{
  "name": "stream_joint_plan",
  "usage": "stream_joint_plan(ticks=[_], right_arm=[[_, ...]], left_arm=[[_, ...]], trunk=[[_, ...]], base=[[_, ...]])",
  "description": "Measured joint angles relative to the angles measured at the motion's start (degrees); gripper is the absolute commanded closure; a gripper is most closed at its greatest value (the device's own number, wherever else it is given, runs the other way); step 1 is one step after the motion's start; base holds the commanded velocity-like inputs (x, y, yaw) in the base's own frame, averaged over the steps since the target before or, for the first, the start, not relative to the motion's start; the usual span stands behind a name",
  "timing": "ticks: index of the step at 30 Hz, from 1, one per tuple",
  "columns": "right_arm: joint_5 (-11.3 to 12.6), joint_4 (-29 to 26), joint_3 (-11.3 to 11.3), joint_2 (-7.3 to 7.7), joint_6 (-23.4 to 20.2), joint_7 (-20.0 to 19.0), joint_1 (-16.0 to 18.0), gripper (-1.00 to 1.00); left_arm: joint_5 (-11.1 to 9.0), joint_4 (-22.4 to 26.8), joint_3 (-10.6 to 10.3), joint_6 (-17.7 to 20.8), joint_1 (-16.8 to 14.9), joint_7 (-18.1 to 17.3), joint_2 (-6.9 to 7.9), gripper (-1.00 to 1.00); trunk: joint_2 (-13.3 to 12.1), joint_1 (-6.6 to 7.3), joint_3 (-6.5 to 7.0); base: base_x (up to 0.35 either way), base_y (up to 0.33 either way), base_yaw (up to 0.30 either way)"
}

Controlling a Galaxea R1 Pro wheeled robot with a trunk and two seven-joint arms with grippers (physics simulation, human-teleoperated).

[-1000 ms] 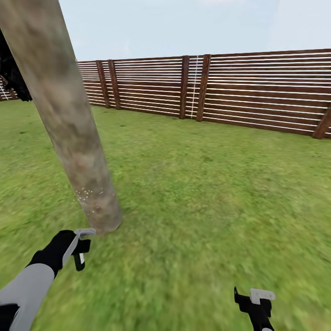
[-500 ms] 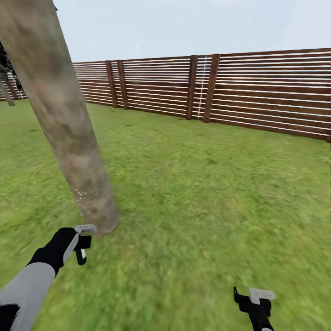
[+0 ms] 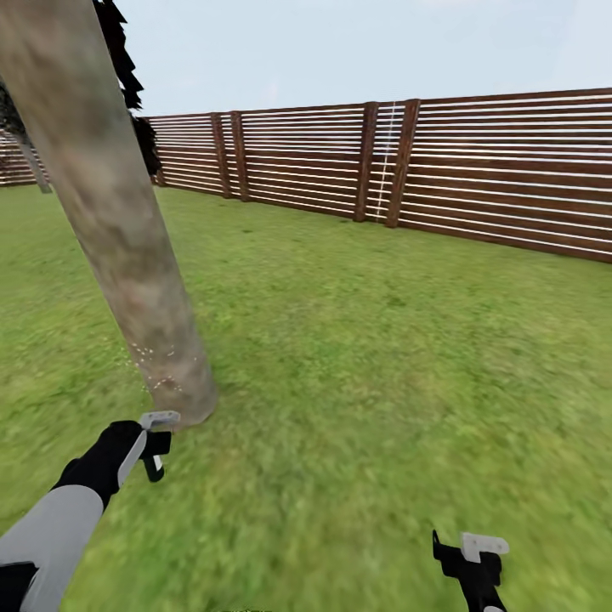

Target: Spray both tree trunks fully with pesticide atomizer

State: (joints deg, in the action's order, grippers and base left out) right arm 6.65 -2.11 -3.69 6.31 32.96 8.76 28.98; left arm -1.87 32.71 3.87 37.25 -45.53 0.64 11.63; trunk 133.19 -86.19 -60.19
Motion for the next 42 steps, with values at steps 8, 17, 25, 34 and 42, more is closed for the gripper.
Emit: stream_joint_plan(ticks=[8, 17, 25, 34, 42], right_arm=[[0.0, 0.0, 0.0, 0.01, 0.0, 0.0, 0.0, -1.0], [0.0, 0.0, 0.0, 0.02, 0.0, 0.0, 0.0, -1.0], [0.0, 0.0, 0.0, 0.02, 0.0, 0.0, 0.0, -1.0], [0.0, 0.0, 0.0, 0.01, 0.0, 0.0, 0.0, -1.0], [0.0, 0.0, 0.0, 0.02, 0.0, 0.0, 0.0, -1.0]], left_arm=[[-0.1, 0.7, -0.4, 3.7, -5.3, 0.2, -0.85, 1.0], [0.4, 1.0, -0.6, 11.2, -11.4, -0.2, -0.5, 1.0], [0.7, 2.1, -0.7, 11.1, -11.1, 0.0, -0.46, 1.0], [0.7, 1.3, -0.6, 10.6, -7.1, 0.3, -0.69, 1.0], [0.8, 1.1, -0.4, 10.4, -4.4, 0.4, -0.53, 1.0]], trunk=[[0.0, 0.0, 0.01], [0.0, 0.0, 0.0], [0.0, 0.0, 0.0], [0.0, 0.02, 0.0], [0.0, 0.01, 0.0]], base=[[0.0, -0.002, 0.245], [0.009, -0.02, 0.007], [0.064, -0.255, 0.001], [0.102, -0.258, 0.245], [0.143, -0.249, 0.033]])
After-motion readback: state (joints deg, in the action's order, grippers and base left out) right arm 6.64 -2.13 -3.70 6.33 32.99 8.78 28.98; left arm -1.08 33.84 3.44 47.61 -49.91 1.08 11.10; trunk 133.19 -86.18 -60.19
